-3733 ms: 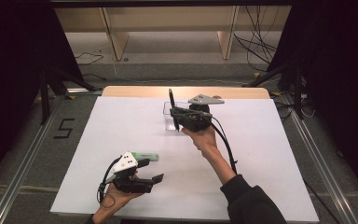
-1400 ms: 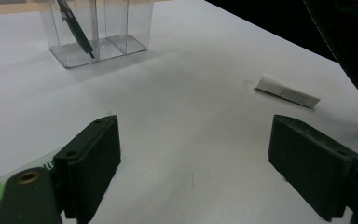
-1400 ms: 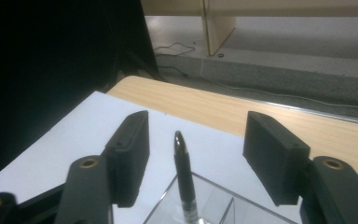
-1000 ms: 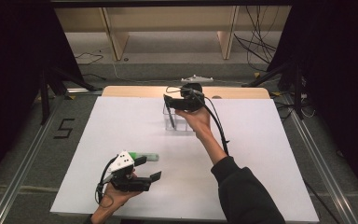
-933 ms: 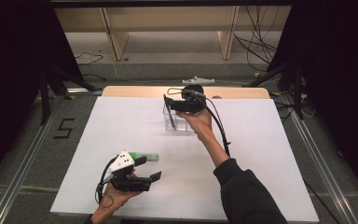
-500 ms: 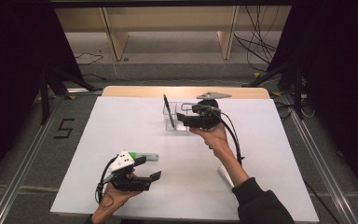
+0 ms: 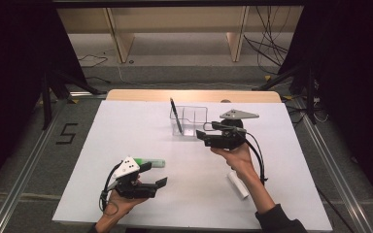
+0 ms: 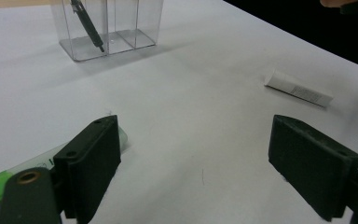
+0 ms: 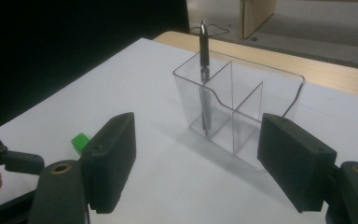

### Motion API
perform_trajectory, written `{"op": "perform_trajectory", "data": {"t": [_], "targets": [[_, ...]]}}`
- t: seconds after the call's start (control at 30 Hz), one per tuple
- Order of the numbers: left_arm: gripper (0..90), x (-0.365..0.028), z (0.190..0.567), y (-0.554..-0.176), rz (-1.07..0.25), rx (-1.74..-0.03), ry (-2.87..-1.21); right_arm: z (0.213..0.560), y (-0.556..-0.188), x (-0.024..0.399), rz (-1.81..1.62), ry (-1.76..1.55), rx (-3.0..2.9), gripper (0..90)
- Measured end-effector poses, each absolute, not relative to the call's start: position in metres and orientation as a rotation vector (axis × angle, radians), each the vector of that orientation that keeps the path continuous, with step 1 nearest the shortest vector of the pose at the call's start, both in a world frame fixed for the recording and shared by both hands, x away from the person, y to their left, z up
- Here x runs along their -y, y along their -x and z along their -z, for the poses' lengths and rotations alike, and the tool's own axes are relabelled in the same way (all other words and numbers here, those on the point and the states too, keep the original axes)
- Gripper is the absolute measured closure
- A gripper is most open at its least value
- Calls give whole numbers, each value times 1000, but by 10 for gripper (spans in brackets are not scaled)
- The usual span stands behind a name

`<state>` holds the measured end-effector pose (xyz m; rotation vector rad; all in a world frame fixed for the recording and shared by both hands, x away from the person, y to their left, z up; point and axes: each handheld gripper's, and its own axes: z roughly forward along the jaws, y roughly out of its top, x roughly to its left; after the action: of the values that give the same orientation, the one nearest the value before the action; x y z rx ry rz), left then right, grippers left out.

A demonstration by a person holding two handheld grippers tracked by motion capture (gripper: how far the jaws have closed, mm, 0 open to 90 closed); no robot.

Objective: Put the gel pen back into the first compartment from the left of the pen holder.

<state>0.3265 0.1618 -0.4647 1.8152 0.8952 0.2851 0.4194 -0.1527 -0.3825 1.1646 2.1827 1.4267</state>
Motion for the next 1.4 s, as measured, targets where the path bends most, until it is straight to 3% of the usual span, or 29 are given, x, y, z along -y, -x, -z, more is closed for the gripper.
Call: {"op": "perform_trajectory", "data": {"t": [0.33, 0.97, 1.4], "targets": [[167, -166, 467, -330, -302, -930, -1809, 402, -390, 172, -1406, -1144, -2188, 288], [173, -181, 463, -343, -356, -946, -1847, 419, -372, 186, -1382, -1165, -2259, 285], [172, -185, 452, -369, -375, -916, -2073, 429, -358, 186, -1383, -1147, -2302, 282]]}}
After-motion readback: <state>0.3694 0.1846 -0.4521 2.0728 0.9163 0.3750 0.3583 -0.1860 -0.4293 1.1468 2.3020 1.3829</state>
